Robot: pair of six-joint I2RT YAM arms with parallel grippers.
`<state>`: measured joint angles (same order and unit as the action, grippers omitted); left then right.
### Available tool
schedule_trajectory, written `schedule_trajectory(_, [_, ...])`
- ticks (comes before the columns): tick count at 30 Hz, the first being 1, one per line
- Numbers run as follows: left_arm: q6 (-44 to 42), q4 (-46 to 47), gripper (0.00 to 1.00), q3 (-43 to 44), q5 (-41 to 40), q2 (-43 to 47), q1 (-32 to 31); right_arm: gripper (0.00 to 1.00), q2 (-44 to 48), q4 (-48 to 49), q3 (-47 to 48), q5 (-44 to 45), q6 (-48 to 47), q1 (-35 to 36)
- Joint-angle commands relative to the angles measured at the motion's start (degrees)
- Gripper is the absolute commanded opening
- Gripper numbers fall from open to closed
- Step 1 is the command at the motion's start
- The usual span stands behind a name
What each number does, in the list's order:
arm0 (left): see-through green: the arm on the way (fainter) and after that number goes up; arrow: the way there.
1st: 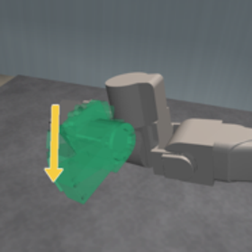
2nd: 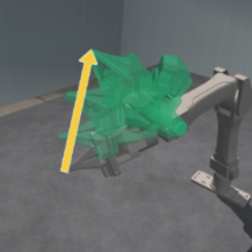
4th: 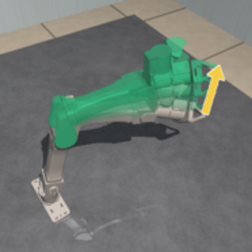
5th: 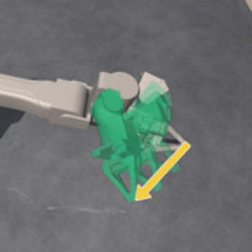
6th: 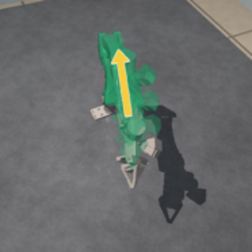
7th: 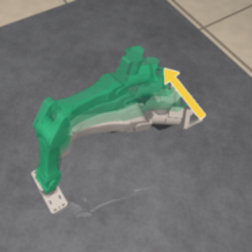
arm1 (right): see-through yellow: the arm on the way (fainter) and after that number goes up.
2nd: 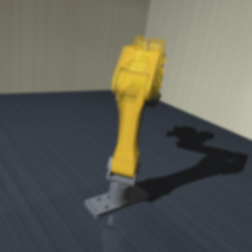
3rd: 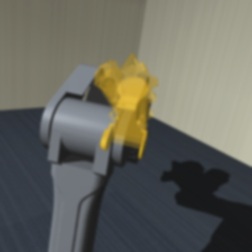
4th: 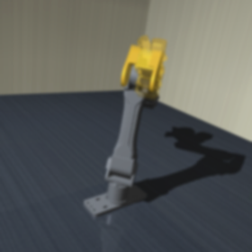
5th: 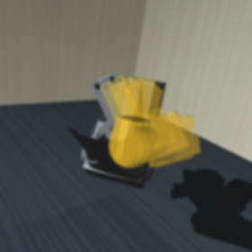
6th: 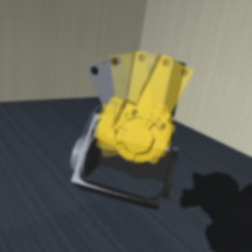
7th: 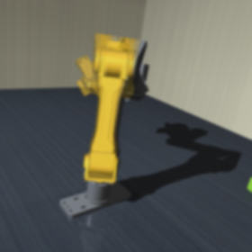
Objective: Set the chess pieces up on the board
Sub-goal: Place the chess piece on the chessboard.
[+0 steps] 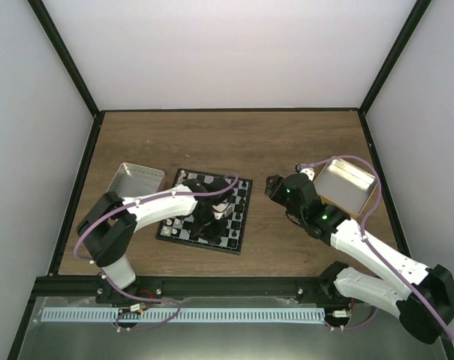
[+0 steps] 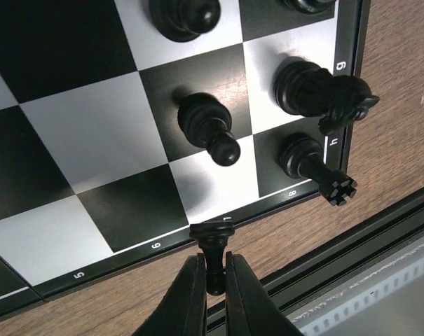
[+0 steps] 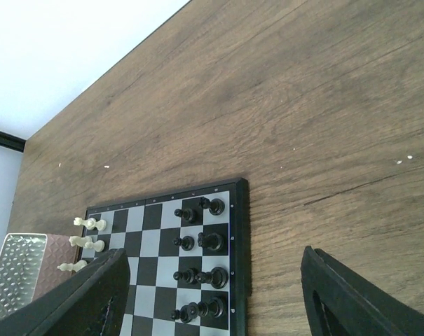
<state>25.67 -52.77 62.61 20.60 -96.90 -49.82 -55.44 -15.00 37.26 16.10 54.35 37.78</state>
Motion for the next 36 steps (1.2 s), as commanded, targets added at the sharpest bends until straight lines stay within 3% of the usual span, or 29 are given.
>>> schedule_trajectory(1, [-0.71, -1.89, 0.05, 2.35, -0.52, -1.47, -0.56, 0.68, 1.5, 0.03, -0.32, 2.86, -1.45, -0.43])
schedule_trajectory(17, [-0.63, -0.25, 0.09, 3.85, -0.78, -4.83, -1.64, 0.69, 2.22, -0.09, -0.46, 2.1, -0.57, -0.43])
schedule_trajectory(27, [-0.75, -0.15, 0.21, 4.65, -1.09, -4.8, -1.68, 0.69, 1.7, -0.02, -0.44, 1.27, -0.65, -0.43])
schedule_trajectory(36, [-0.39, -0.14, 0.25, 5.71, -2.03, -4.3, -1.64, 0.69, 1.47, 0.15, -0.65, 0.91, -0.73, -0.43])
